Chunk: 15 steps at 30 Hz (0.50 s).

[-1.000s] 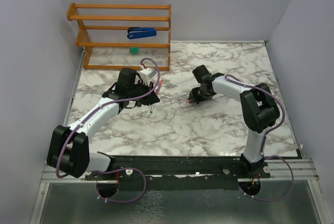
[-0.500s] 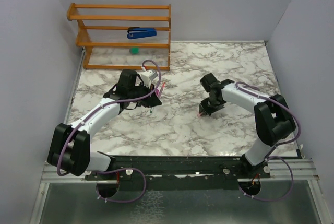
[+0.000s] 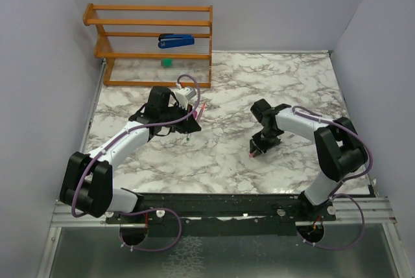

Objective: Insert the pens into the pen caps

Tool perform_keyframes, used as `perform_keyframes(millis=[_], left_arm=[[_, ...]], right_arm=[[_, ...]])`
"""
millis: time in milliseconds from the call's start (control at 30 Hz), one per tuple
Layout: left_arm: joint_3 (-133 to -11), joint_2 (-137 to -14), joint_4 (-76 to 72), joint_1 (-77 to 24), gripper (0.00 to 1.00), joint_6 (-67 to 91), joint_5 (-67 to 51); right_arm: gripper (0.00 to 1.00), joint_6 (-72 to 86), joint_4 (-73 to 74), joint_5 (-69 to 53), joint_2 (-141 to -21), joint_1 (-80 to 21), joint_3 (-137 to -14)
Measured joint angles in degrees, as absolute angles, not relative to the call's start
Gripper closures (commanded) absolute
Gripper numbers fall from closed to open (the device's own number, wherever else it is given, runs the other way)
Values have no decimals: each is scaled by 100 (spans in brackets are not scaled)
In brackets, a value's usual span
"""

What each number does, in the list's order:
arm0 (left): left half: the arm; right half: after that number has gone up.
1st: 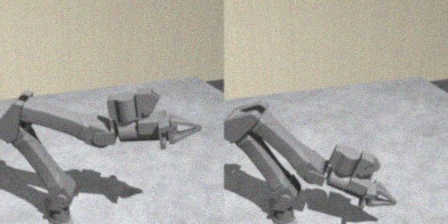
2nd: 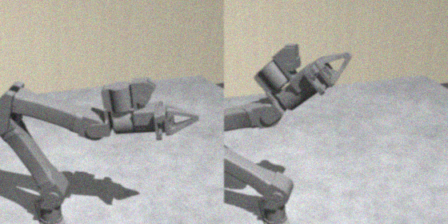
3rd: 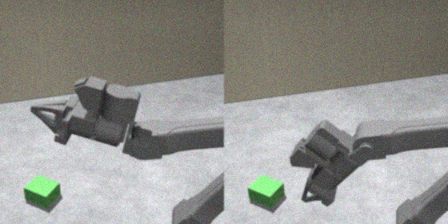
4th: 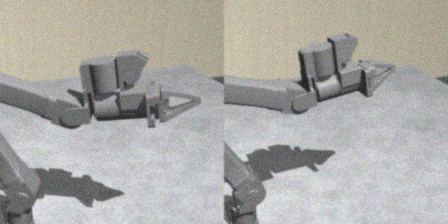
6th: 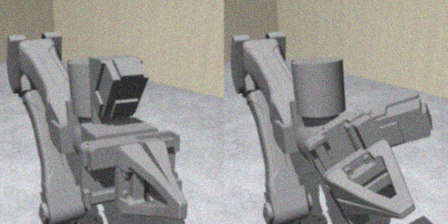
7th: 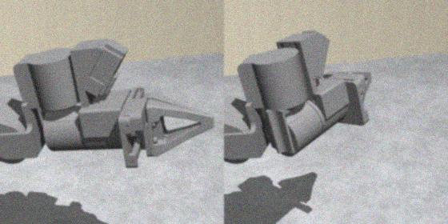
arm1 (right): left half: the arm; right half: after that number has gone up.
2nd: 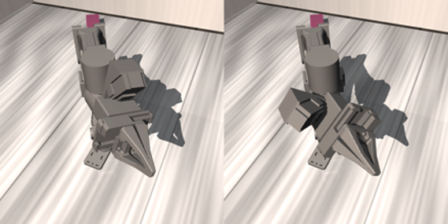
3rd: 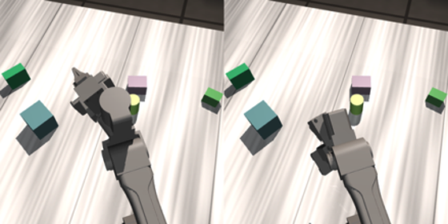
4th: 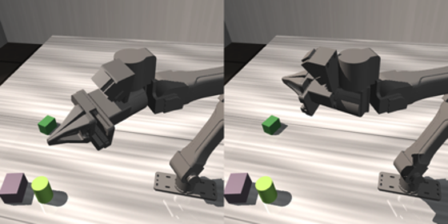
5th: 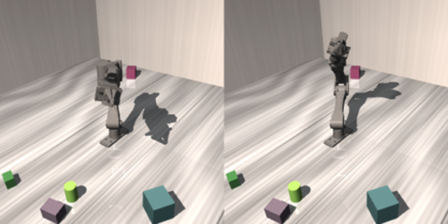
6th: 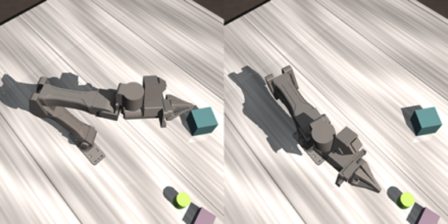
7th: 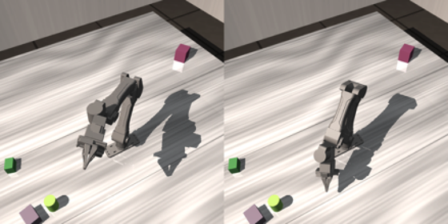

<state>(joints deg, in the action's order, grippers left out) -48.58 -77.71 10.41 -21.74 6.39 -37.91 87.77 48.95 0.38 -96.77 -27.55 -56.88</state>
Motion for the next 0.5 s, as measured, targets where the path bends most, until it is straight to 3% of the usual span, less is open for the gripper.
perform_keyframes(millis=[133,200,233,500], left_arm=[[-4858,-7771,1039,-2174,100,637,-3793],[-4858,-7771,1039,-2176,100,637,-3795],[-4858,-7771,1039,-2174,100,637,-3795],[-4858,-7771,1039,-2176,100,628,-3822]], right_arm=[[74,8737,4827,-183,-9701,-2751,-5610],[95,8733,4770,-250,-9695,-2751,-5575],[99,8731,4733,-268,-9682,-2751,-5557],[100,8248,4604,91,-9500,-2768,-5618]])
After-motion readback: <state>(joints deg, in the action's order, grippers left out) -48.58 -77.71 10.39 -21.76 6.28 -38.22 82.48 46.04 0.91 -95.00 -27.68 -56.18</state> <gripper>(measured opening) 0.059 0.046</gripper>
